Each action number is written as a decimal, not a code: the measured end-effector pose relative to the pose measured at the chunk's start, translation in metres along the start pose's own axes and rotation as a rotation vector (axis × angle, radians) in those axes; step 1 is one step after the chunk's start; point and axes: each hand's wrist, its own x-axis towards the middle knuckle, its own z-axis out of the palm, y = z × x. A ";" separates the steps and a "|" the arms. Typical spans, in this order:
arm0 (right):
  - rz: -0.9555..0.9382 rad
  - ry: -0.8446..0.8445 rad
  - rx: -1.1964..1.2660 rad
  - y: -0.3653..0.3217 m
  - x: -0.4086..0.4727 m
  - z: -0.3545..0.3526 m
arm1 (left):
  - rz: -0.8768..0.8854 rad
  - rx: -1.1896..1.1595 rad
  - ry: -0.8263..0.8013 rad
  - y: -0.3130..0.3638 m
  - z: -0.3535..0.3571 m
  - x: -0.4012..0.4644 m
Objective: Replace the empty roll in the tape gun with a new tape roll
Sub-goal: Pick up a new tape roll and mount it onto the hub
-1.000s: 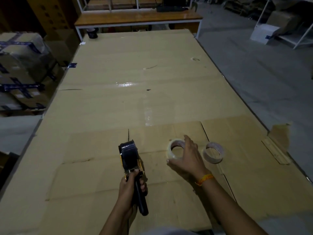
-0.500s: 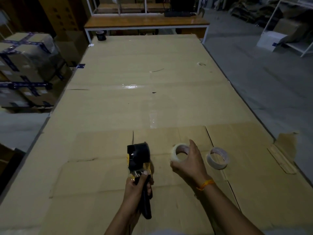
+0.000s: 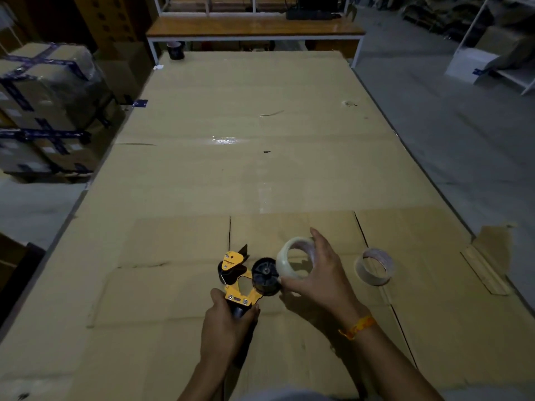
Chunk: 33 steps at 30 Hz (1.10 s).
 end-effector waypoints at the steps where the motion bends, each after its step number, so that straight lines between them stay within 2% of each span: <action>1: -0.015 -0.026 -0.019 -0.006 0.000 0.006 | 0.002 0.010 0.002 0.001 0.000 -0.001; 5: -0.023 -0.088 -0.104 -0.026 0.003 0.032 | -0.001 0.043 -0.012 0.003 -0.002 -0.002; 12: -0.077 -0.099 -0.305 -0.036 0.009 0.059 | 0.010 0.030 -0.047 0.004 -0.006 -0.006; 24: -0.176 -0.191 -0.402 -0.035 0.021 0.062 | 0.034 -0.001 -0.044 0.007 -0.005 -0.010; 29: -0.118 -0.131 -0.355 -0.035 0.016 0.069 | 0.010 -0.003 -0.043 0.008 -0.005 -0.010; 31: -0.098 -0.192 -0.304 -0.033 0.017 0.067 | -0.002 -0.004 -0.043 0.008 -0.007 -0.010; 33: -0.024 -0.247 -0.150 -0.033 0.020 0.055 | -0.001 -0.008 -0.052 0.008 -0.008 -0.010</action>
